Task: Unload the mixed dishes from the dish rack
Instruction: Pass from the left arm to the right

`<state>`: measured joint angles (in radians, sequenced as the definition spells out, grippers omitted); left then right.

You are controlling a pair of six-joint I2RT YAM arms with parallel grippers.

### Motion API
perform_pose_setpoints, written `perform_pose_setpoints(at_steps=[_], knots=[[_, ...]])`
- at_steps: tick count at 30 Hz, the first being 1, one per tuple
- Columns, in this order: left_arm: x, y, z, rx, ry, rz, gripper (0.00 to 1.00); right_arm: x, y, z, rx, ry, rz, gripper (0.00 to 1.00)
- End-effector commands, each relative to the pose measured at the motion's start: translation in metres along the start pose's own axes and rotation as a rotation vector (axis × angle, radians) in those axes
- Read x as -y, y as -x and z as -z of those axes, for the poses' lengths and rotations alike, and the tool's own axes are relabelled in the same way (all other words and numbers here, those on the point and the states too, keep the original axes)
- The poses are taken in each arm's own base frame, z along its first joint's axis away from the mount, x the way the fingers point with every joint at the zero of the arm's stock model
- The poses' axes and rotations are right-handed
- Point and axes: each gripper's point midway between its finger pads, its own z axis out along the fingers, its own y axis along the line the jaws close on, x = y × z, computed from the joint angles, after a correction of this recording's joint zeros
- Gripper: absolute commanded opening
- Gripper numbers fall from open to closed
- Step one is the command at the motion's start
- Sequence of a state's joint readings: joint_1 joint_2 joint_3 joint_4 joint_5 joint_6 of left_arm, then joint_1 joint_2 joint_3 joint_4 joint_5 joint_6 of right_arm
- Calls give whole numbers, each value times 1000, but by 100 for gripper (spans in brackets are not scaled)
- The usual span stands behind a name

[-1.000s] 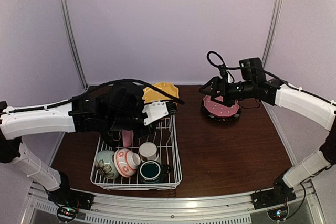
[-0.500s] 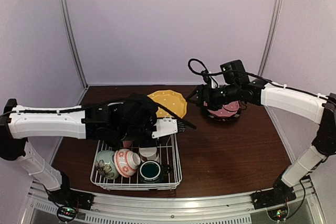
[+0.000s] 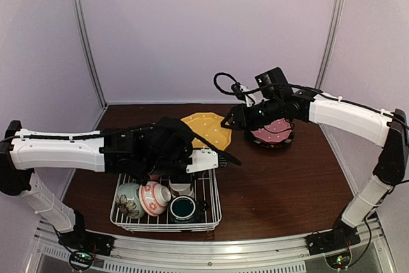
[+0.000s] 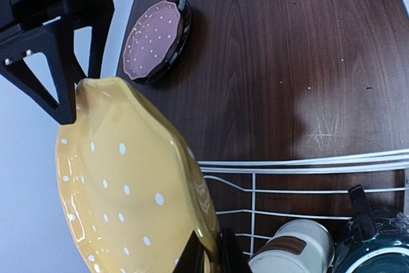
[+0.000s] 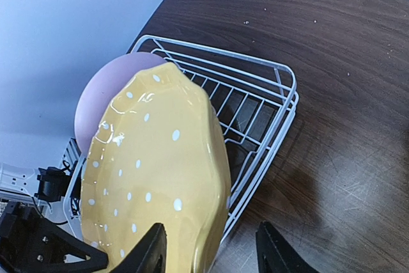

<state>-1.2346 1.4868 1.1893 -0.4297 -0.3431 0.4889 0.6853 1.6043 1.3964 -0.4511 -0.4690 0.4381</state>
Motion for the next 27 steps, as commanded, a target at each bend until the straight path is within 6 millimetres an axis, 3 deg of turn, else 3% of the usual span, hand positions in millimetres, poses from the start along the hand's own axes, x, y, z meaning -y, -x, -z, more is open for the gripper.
perform_pose_setpoints(at_steps=[1, 15, 27], knots=[[-29, 28, 11, 101, 113, 12, 0, 8, -5, -8, -33, -70, 57, 47], [-28, 31, 6, 100, 115, 10, 0, 16, -13, -14, -66, -139, 109, 20], [-26, 25, 1, 73, 119, -1, 0, 21, -21, -17, -98, -180, 160, 5]])
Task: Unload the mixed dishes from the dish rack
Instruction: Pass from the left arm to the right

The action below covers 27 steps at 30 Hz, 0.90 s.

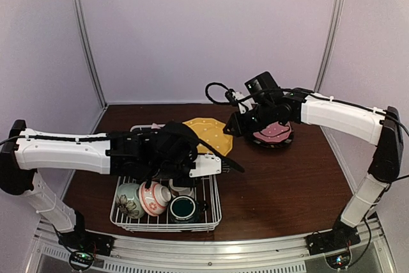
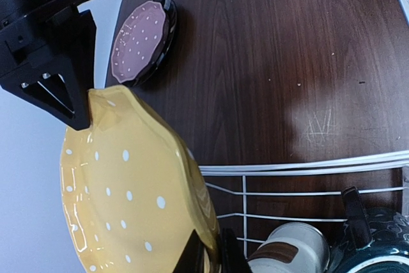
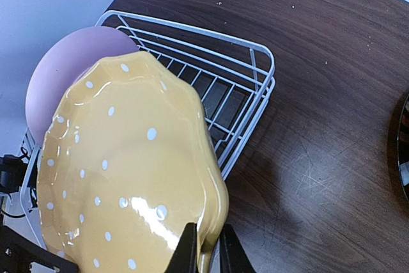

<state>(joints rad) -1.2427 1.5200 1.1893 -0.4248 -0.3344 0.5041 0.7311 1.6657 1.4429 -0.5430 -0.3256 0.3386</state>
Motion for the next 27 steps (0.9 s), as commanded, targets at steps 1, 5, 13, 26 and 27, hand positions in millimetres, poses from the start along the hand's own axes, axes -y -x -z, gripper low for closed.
perform_pose_setpoints(at_steps=[1, 5, 13, 26, 27], knots=[[-37, 24, 12, 80, 148, 28, 0, 4, -6, -1, -36, -44, 69, 4], [-40, 20, 12, 61, 164, 20, 0, 6, -7, -1, -48, -76, 95, 0], [-45, 5, 3, -51, 199, 50, 24, 2, -5, -5, -39, -58, 80, 0], [-37, 7, 11, -14, 144, 97, 77, 4, 14, 4, 28, -39, 39, 0], [-38, 9, 14, 1, 144, 109, 85, 5, 16, 6, 36, -32, 29, 0]])
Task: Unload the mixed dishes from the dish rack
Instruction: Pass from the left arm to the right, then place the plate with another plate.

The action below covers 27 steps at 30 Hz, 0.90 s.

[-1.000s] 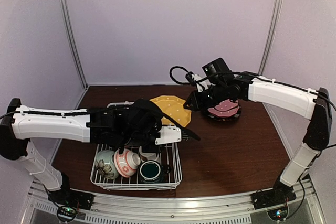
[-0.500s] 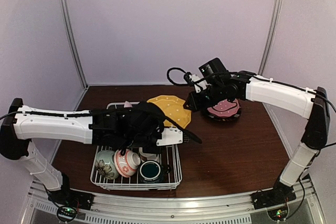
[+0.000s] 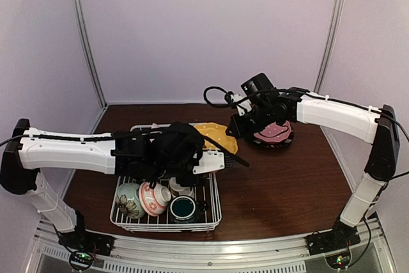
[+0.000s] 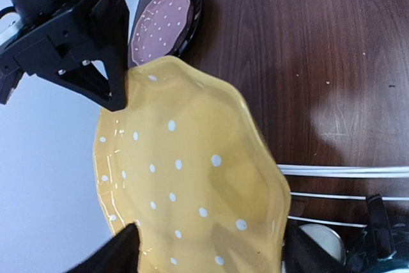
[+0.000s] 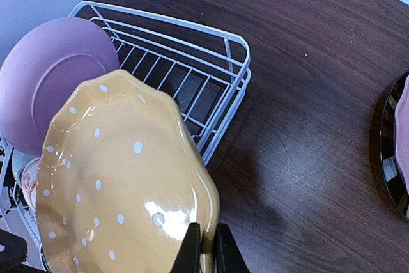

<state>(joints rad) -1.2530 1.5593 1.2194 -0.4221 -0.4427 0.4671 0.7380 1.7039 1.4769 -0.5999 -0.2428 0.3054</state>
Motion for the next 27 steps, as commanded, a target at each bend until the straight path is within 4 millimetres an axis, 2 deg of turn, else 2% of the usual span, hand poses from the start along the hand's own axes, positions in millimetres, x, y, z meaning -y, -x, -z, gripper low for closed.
perform_pose_setpoints(at_steps=[1, 2, 9, 16, 21, 27], knots=[[-29, 14, 24, 82, 61, 96, 93, -7, 21, 15, 73, 69, -12, 0], [-31, 16, 27, 100, 64, 108, 97, -4, 22, 16, 79, 76, -26, 0], [-40, 25, 47, 206, 80, 181, 97, 20, 32, 24, 133, 81, -104, 0], [-55, 25, 58, 235, 142, 235, 97, 58, 48, 45, 231, 67, -193, 0], [-63, 25, 63, 258, 165, 296, 97, 100, 57, 65, 327, 16, -249, 0], [-77, 27, 76, 322, 180, 401, 97, 167, 52, 84, 416, -102, -338, 0]])
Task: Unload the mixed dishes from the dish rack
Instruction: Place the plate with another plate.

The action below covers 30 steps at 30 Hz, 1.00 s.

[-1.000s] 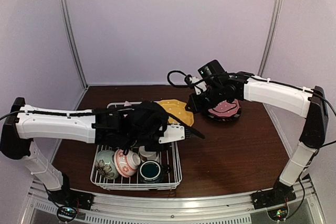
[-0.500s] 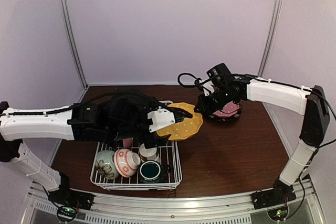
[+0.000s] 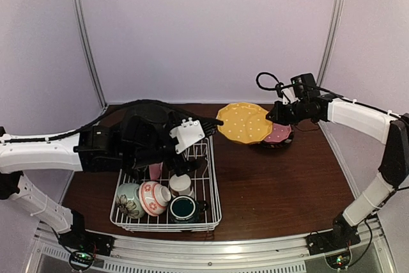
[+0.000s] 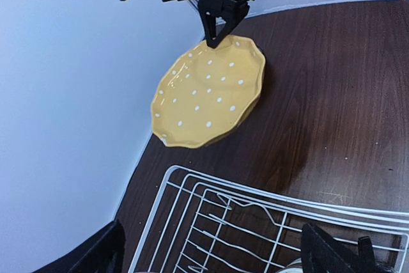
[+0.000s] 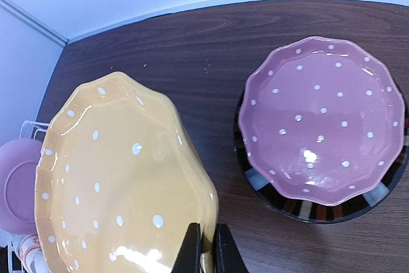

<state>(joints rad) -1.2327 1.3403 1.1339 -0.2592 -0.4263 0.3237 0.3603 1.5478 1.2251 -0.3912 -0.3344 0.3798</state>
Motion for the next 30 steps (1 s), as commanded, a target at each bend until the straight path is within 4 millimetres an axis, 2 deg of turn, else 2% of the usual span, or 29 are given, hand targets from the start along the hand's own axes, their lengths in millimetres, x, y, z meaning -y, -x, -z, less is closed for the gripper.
perform_pose_setpoints(at_steps=[1, 5, 9, 16, 20, 30], knots=[[-23, 19, 13, 106, 55, 154, 97, 17, 50, 27, 216, 26, -58, 0], [-31, 27, 18, 160, 46, 261, 97, 54, 60, 34, 288, -19, -127, 0], [-45, 24, 21, 179, 63, 343, 97, 84, 74, 44, 340, -111, -131, 0], [-67, 9, 25, 188, 86, 451, 97, 129, 74, 36, 347, -186, -159, 0], [-68, 6, 29, 201, 69, 502, 97, 144, 70, 26, 345, -166, -178, 0], [-71, -8, 30, 185, 61, 567, 97, 164, 79, 2, 386, -186, -170, 0]])
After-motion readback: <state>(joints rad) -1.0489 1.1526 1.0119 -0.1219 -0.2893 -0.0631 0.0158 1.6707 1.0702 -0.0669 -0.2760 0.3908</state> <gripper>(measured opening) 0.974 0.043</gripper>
